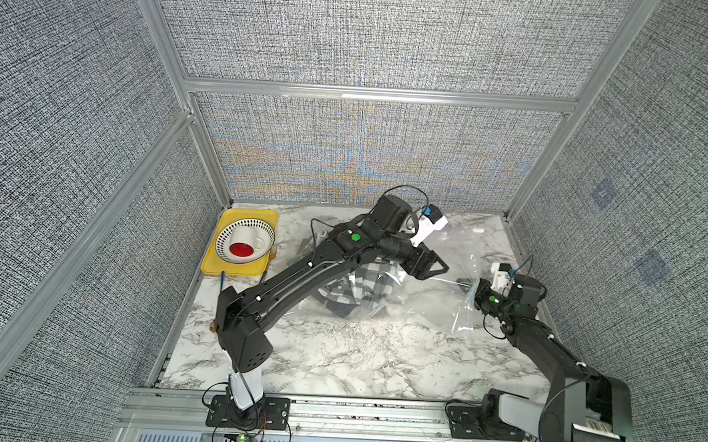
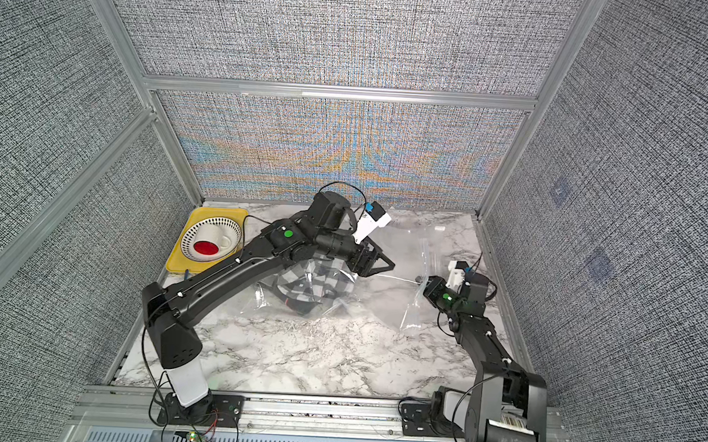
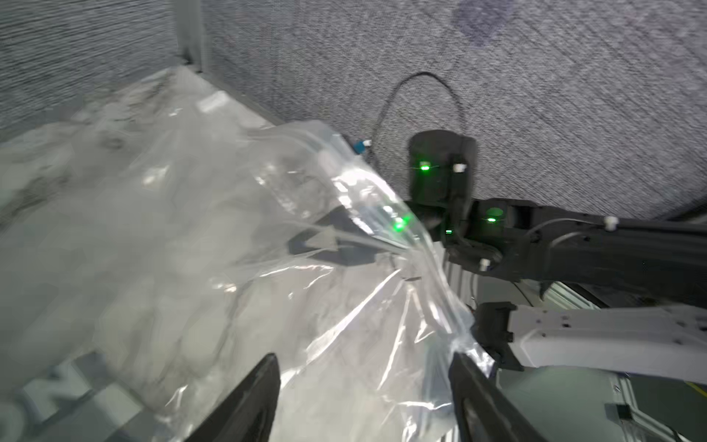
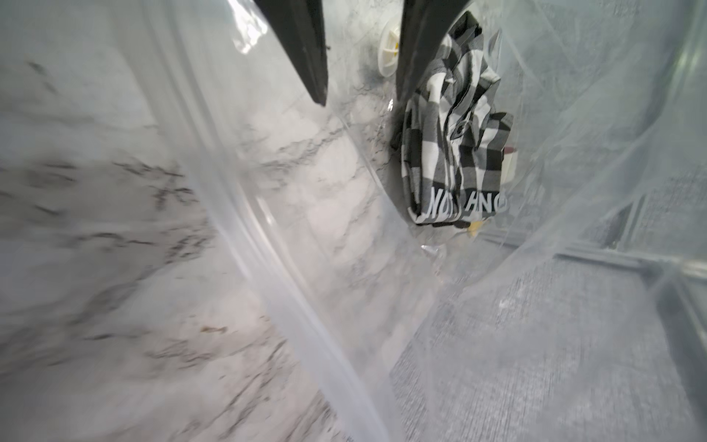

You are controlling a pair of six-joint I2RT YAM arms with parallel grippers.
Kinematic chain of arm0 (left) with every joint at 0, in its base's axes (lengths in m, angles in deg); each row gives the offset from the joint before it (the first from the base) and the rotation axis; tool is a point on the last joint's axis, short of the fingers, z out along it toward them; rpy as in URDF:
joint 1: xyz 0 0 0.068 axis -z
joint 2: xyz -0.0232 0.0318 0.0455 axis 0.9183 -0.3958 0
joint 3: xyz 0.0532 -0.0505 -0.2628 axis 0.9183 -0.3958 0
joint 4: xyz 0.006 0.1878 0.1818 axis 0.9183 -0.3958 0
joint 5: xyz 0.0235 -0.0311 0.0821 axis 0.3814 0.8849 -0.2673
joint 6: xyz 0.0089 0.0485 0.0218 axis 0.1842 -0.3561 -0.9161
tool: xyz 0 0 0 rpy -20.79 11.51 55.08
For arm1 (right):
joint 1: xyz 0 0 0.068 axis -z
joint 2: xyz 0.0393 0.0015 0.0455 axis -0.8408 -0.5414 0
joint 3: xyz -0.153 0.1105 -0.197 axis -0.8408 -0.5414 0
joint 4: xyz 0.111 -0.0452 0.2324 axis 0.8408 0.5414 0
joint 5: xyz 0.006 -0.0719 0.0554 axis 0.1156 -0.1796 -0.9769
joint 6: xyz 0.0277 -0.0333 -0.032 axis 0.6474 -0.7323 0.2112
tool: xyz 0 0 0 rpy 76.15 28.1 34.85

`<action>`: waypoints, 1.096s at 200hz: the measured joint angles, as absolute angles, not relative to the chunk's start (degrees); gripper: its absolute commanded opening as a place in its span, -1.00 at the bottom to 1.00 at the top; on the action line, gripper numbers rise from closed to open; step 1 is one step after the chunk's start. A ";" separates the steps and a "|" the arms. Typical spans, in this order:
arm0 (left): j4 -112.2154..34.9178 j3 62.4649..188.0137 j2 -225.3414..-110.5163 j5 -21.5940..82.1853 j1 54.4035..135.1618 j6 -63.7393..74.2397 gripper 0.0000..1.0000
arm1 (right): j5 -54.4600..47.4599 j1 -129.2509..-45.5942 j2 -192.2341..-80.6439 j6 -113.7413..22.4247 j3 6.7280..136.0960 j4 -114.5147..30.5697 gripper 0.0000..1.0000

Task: Place the folded shirt into the vacuum bag
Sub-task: Adjust the vacuum bag at the center of the board.

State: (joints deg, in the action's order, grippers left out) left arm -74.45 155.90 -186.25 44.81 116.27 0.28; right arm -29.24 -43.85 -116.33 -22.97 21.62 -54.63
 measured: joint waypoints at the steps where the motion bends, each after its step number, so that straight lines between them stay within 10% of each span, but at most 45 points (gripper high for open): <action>1: -74.42 155.64 -186.12 44.55 116.14 0.39 0.40 | -29.22 -43.72 -116.19 -22.95 21.55 -54.58 -0.33; 159: -73.64 134.90 -187.35 21.12 99.76 10.79 0.35 | -20.89 -35.51 -95.28 -26.22 28.11 -38.28 -0.28; 219: -73.40 142.28 -198.14 13.92 94.67 10.29 0.35 | -23.88 -49.73 -99.98 -28.37 32.26 -39.20 -0.28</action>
